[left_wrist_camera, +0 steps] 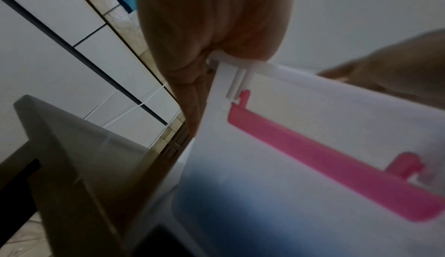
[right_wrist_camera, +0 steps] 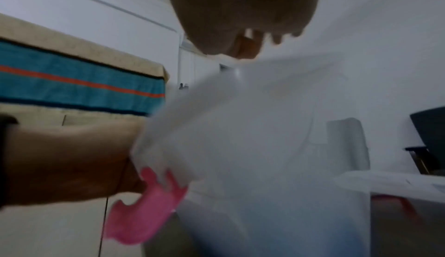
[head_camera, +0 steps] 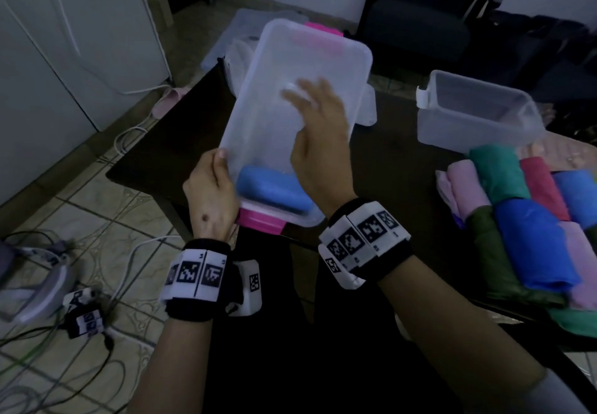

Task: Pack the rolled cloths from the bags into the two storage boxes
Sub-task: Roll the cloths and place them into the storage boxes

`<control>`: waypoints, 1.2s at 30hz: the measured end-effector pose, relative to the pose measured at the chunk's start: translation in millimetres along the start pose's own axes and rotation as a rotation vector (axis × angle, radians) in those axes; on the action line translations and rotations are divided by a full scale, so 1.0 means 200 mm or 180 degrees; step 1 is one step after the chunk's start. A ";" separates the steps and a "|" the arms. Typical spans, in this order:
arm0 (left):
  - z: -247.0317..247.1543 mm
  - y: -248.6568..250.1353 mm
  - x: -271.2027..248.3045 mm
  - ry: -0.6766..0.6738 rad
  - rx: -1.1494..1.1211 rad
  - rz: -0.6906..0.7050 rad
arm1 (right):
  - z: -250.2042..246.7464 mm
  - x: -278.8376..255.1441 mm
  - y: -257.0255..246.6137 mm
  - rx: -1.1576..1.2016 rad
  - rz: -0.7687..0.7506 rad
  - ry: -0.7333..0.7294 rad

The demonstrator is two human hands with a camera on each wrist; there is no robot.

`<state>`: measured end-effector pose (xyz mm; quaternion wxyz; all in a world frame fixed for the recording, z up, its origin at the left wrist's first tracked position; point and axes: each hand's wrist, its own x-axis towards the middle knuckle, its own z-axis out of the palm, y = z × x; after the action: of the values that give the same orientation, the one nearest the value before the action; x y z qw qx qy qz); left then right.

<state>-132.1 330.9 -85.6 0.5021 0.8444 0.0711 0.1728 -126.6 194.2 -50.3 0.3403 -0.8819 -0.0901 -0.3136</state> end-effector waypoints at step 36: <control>0.61 0.44 -0.47 -0.2268 0.0548 0.0356 | -0.68 -0.29 0.63 -0.2422 0.2804 -0.0463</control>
<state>-178.9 160.1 -82.7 0.4123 0.8933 -0.1402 -0.1115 -192.4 13.0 -78.1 0.0910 -0.9156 0.3807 -0.0917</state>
